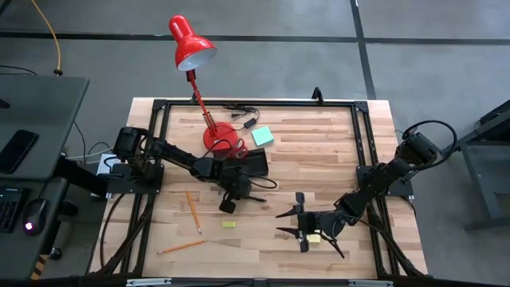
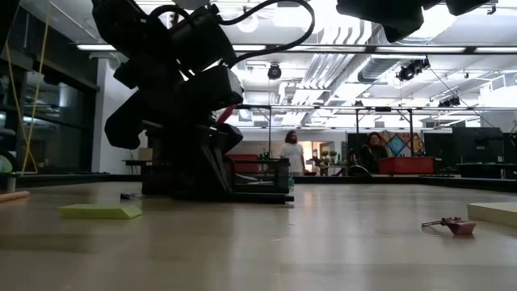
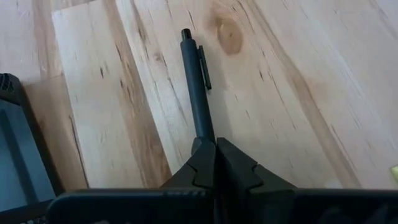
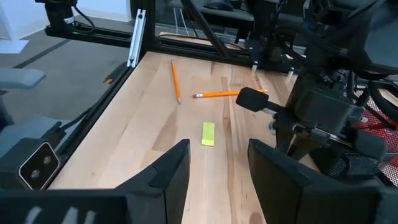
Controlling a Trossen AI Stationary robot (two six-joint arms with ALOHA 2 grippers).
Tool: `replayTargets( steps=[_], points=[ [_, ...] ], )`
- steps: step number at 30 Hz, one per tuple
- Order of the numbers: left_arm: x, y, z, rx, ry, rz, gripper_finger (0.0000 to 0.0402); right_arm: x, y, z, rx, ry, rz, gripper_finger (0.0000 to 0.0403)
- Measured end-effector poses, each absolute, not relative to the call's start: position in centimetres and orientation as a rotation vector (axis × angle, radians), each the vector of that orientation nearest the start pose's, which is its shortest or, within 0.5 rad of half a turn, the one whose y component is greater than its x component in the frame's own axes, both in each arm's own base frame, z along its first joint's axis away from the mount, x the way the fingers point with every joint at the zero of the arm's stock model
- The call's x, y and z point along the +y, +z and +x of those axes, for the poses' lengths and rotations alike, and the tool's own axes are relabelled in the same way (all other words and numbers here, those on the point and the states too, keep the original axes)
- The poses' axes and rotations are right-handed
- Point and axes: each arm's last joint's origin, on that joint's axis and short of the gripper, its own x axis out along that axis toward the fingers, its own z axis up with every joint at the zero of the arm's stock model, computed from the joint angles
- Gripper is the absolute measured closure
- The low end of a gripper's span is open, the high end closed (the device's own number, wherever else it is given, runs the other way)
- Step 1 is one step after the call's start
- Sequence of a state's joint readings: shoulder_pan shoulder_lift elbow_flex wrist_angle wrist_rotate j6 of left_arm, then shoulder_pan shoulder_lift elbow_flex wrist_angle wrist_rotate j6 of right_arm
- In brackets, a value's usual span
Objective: Pick and place office supplies into organizer
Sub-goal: Put the black pen into the desk organizer
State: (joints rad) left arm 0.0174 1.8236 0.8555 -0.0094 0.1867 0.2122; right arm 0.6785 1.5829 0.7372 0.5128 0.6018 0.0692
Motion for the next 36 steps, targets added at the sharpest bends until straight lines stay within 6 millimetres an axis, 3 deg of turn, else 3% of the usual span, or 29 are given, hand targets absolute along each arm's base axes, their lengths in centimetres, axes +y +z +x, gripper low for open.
replayTargets(
  steps=[7,22,27,33,36],
  points=[
    [-0.7,11.8,32.8,0.957,-0.270,0.086,0.0401,18.6,19.3,25.7,0.275,0.066,-0.134,0.0251],
    [-3.3,15.2,33.8,0.952,-0.238,0.249,0.0401,18.1,19.2,26.0,0.288,0.036,-0.133,0.0251],
    [-3.3,16.0,32.8,1.088,-0.333,0.310,0.0401,18.1,19.1,26.0,0.299,0.045,-0.121,0.0251],
    [-5.8,15.9,30.8,1.262,-0.447,0.580,0.0396,18.0,18.8,25.9,0.324,0.043,-0.101,0.0251],
    [-7.1,15.8,30.5,1.265,-0.478,0.621,0.0380,17.9,18.7,26.0,0.326,0.038,-0.097,0.0251]
  ],
)
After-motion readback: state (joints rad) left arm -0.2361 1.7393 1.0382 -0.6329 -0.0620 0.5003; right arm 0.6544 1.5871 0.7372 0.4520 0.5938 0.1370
